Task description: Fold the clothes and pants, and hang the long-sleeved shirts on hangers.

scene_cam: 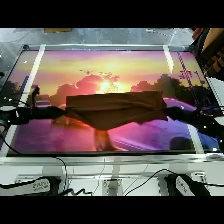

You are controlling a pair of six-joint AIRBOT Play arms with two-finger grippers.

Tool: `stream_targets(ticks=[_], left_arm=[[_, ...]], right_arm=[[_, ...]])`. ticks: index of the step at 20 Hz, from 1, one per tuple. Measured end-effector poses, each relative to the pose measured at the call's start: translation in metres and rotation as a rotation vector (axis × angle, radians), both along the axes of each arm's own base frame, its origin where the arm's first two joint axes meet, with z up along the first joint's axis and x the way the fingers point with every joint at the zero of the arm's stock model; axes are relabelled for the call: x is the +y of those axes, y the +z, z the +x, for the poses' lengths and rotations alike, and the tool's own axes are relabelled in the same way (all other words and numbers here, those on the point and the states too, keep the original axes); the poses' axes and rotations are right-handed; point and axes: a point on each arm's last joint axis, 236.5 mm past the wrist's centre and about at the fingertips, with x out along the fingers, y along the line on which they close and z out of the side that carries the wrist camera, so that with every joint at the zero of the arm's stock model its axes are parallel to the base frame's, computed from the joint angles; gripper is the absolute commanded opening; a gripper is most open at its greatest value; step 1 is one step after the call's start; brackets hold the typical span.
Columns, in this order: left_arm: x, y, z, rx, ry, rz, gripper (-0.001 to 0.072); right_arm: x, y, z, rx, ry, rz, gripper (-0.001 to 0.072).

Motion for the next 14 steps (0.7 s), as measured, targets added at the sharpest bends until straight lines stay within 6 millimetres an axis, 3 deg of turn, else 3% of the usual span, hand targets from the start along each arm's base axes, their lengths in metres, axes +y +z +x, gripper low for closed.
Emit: stream_targets(ticks=[2, 5, 9, 14], left_arm=[[-0.001, 0.008, 0.024, -0.053, 0.066, 0.010, 0.0010], [-0.002, 0.006, 0.059, -0.096, 0.185, 0.066, 0.0010], [0.013, 0.006, 0.103, -0.131, 0.404, 0.119, 0.0010], [0.032, -0.006, 0.127, -0.131, 0.555, 0.166, 0.0012]], right_arm=[[-0.002, 0.009, 0.029, -0.045, -0.068, -0.023, 0.0009], [-0.007, 0.007, 0.073, -0.073, -0.179, -0.052, 0.0009], [-0.025, -0.015, 0.126, -0.039, -0.330, -0.044, 0.0009], [-0.037, -0.045, 0.173, 0.001, -0.397, -0.037, 0.0011]])
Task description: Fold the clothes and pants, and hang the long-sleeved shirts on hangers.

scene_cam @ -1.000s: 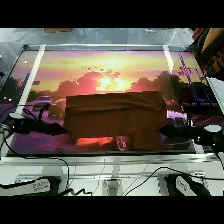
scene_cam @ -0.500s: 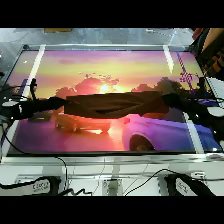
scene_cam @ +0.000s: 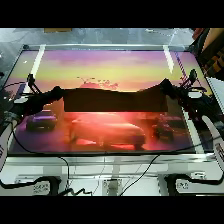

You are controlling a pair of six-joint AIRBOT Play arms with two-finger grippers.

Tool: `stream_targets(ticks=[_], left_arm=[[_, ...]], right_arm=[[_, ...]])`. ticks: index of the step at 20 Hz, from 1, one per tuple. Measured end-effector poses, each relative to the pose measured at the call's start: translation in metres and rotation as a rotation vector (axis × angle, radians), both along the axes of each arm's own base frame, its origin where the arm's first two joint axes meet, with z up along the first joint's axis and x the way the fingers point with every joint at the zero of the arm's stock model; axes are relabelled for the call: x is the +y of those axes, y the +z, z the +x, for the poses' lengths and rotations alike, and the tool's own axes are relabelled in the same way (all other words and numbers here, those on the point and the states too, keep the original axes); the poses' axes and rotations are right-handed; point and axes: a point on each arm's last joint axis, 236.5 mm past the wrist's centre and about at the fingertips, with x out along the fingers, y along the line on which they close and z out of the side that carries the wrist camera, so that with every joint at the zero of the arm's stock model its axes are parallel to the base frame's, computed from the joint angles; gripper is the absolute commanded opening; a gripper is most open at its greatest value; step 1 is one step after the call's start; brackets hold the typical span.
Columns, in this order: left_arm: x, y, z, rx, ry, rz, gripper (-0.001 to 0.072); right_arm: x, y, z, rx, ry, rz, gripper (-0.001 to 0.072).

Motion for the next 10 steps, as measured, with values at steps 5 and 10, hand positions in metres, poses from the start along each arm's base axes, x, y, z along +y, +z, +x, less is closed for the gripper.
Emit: stream_targets(ticks=[5, 10], left_arm=[[-0.002, -0.036, 0.002, 0.070, 0.016, -0.010, 0.0084], [-0.015, -0.054, -0.003, 0.115, -0.025, -0.041, 0.0702]], right_arm=[[-0.005, -0.033, 0.016, 0.048, -0.017, -0.004, 0.0378], [-0.006, -0.043, 0.017, 0.062, 0.014, -0.056, 0.0627]])
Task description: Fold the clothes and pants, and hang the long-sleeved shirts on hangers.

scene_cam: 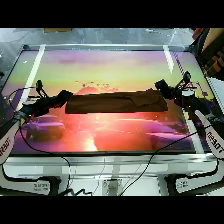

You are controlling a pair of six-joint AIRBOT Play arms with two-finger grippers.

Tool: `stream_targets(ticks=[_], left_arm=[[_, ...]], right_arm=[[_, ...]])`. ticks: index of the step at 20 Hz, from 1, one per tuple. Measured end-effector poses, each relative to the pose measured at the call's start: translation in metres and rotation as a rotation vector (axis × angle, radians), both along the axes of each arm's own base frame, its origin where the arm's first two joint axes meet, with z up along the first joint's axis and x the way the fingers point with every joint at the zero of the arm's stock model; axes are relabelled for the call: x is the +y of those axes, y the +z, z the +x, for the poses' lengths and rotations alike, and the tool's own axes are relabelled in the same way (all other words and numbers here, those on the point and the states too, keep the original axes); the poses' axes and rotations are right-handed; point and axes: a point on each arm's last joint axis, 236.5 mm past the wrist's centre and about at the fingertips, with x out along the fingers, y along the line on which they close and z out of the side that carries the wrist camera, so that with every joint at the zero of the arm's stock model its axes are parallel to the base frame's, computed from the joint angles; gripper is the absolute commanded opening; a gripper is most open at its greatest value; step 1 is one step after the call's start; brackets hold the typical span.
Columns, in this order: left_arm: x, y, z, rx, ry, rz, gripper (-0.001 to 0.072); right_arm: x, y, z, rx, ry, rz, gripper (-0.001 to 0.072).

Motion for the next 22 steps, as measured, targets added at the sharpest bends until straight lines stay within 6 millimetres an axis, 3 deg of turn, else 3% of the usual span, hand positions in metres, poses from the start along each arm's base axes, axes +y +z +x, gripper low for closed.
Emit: stream_targets(ticks=[6, 11, 15, 22], left_arm=[[0.023, -0.006, -0.015, 0.034, -0.038, 0.030, 0.0702], [0.042, -0.037, -0.049, 0.174, -0.123, 0.120, 0.0700], [0.037, -0.053, -0.060, 0.245, -0.198, 0.117, 0.0700], [0.010, -0.058, -0.041, 0.264, -0.260, 0.027, 0.0668]], right_arm=[[-0.001, 0.008, -0.004, -0.013, 0.067, -0.100, 0.0619], [0.017, 0.012, -0.012, 0.010, 0.156, -0.084, 0.0619], [0.036, 0.010, -0.025, 0.051, 0.242, -0.045, 0.0618], [0.073, 0.004, -0.053, 0.115, 0.408, 0.001, 0.0604]])
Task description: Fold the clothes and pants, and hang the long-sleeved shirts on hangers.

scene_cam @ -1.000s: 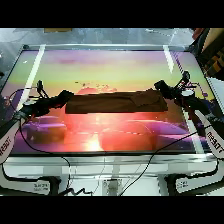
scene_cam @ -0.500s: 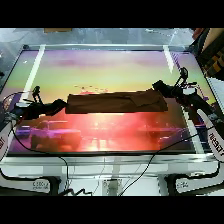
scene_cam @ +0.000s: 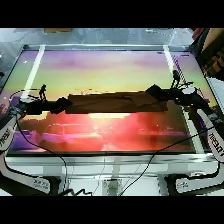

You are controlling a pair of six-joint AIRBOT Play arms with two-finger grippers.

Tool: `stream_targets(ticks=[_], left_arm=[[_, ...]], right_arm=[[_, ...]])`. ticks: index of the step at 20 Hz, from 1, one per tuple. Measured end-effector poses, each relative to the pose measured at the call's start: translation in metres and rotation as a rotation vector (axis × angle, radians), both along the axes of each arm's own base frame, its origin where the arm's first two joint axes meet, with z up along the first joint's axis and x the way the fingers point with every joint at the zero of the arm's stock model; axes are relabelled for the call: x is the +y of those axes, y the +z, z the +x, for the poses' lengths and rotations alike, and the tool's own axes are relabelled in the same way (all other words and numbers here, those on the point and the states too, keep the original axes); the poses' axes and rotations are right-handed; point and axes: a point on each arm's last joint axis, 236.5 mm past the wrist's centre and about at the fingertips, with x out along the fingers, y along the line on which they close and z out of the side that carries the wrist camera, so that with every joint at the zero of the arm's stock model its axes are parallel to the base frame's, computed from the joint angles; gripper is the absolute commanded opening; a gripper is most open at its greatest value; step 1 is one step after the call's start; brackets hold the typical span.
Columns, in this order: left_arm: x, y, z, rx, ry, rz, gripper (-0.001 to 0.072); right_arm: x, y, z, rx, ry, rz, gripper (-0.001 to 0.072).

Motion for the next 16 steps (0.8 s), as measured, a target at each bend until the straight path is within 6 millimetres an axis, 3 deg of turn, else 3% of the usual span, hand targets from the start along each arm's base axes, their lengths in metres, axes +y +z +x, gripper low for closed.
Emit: stream_targets(ticks=[1, 4, 5, 6, 7, 11, 16], left_arm=[[-0.007, -0.002, 0.001, 0.003, -0.011, -0.007, 0.0548], [-0.028, -0.007, -0.003, 0.006, -0.079, 0.005, 0.0022], [-0.033, -0.006, -0.003, -0.001, -0.102, 0.012, 0.0012], [-0.037, 0.001, 0.001, -0.020, -0.114, 0.007, 0.0012], [-0.040, 0.011, 0.005, -0.042, -0.126, 0.002, 0.0011], [-0.045, 0.072, 0.012, -0.148, -0.206, -0.010, 0.0010], [-0.038, 0.154, -0.023, -0.215, -0.312, 0.081, 0.0011]], right_arm=[[0.007, 0.000, -0.003, -0.001, 0.030, -0.004, 0.0538], [0.034, -0.001, -0.010, -0.021, 0.117, -0.026, 0.0476], [0.043, 0.000, -0.011, -0.031, 0.139, -0.034, 0.0338], [0.052, 0.000, -0.012, -0.041, 0.158, -0.041, 0.0144], [0.061, 0.001, -0.012, -0.053, 0.173, -0.049, 0.0012], [0.105, 0.009, -0.014, -0.109, 0.246, -0.077, 0.0012], [0.176, 0.031, -0.014, -0.220, 0.343, -0.129, 0.0012]])
